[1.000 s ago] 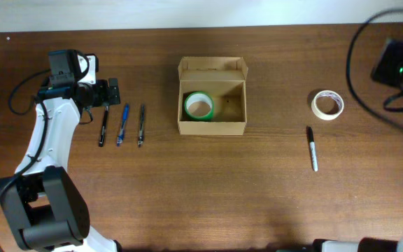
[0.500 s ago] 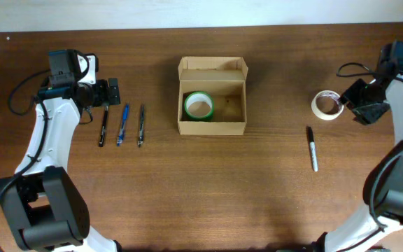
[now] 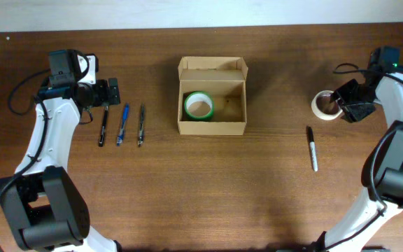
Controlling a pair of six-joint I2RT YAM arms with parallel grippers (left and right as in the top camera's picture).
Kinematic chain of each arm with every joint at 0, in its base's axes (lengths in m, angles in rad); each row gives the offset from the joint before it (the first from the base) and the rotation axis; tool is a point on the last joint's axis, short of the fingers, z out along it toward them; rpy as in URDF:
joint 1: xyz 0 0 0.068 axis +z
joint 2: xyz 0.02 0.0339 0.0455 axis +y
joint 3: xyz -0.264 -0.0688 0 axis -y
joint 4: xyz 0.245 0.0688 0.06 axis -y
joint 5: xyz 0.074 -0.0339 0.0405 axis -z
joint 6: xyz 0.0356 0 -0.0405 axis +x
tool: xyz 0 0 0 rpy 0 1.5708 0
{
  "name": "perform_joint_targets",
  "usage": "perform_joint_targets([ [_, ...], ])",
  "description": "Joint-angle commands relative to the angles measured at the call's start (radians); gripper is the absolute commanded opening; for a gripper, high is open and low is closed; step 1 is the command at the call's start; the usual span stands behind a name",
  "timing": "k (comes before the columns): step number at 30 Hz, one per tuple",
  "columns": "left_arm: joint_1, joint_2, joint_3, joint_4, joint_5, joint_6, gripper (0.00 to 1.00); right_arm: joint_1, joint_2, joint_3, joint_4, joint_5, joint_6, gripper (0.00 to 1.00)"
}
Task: Pack container
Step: 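Move right gripper to the white masking tape and grasp it, then lower white tape into the box beside green tape, release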
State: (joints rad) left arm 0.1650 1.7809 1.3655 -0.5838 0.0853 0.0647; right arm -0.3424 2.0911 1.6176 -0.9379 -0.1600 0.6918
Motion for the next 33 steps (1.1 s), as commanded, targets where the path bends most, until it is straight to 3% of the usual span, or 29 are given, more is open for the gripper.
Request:
perform_joint_targets([
  [1,0.004,0.013,0.017,0.0,-0.003,0.019,0.99,0.006,0.053,0.008,0.002,-0.006,0.05,0.52],
  [5,0.004,0.013,0.017,0.0,-0.003,0.019,0.99,0.01,0.082,0.008,0.01,-0.005,0.05,0.5],
  [8,0.004,0.013,0.017,0.0,-0.003,0.019,0.99,0.01,0.095,0.008,0.012,-0.001,0.051,0.41],
  [11,0.004,0.013,0.017,0.0,-0.003,0.019,0.99,0.01,0.11,0.008,0.004,0.002,0.05,0.06],
  [12,0.004,0.013,0.017,0.0,-0.003,0.019,0.99,0.01,0.11,0.008,-0.001,0.002,0.05,0.04],
  [19,0.004,0.013,0.017,0.0,-0.003,0.019,0.99,0.016,0.044,0.047,-0.032,-0.076,-0.081,0.04],
  [25,0.004,0.013,0.017,0.0,-0.003,0.019,0.99,0.084,-0.154,0.195,-0.085,-0.076,-0.21,0.04],
  [29,0.004,0.013,0.017,0.0,-0.003,0.019,0.99,0.227,-0.306,0.357,-0.122,-0.071,-0.354,0.04],
  [30,0.004,0.013,0.017,0.0,-0.003,0.02,0.99,0.357,-0.362,0.438,-0.16,0.003,-0.4,0.04],
  [33,0.004,0.013,0.017,0.0,-0.003,0.019,0.99,0.529,-0.384,0.478,-0.196,0.095,-0.455,0.04],
])
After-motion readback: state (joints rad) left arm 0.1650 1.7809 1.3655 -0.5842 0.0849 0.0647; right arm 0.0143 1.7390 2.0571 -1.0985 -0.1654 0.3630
